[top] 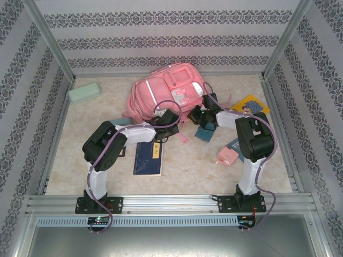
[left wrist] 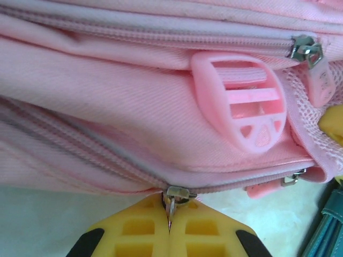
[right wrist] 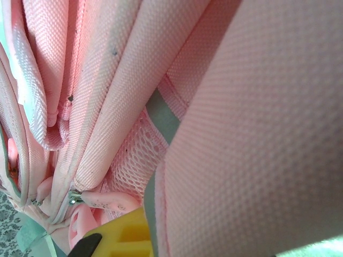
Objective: Pack books, pencil case, and school supplies into a backpack
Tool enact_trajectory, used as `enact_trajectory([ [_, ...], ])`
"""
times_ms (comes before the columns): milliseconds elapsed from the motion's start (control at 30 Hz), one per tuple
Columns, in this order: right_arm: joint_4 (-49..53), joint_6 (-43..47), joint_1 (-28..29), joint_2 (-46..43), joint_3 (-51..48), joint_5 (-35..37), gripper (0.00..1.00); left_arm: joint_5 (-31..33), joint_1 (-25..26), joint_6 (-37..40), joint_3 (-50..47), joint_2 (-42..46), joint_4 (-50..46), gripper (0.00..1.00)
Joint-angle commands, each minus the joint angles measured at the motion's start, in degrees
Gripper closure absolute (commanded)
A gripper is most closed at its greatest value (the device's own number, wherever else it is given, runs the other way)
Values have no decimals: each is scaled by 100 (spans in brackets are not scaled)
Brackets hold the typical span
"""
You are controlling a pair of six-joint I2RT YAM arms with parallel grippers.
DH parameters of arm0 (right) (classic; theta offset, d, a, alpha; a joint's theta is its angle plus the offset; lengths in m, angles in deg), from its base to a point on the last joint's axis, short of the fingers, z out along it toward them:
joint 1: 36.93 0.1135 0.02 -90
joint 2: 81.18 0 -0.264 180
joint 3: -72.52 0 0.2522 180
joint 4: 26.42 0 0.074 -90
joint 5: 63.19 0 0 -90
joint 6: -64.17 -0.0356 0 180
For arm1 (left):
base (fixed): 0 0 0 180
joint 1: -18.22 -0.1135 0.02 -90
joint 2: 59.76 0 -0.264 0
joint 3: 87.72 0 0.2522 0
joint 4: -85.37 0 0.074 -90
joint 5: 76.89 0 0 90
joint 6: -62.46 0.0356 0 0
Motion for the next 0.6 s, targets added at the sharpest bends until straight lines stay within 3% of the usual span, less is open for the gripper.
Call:
enact_trajectory([
  [0,13,107,-211,-129,195,305,100,234,-167,188,-233,243,-370,100],
  [167,29,107,-249,-133,193,343,100,394,-256,210,-301,430,-816,100],
  [567,301,530,-647,-171,373,309,100,310,-1173,566,-372,1107,-1867,100],
])
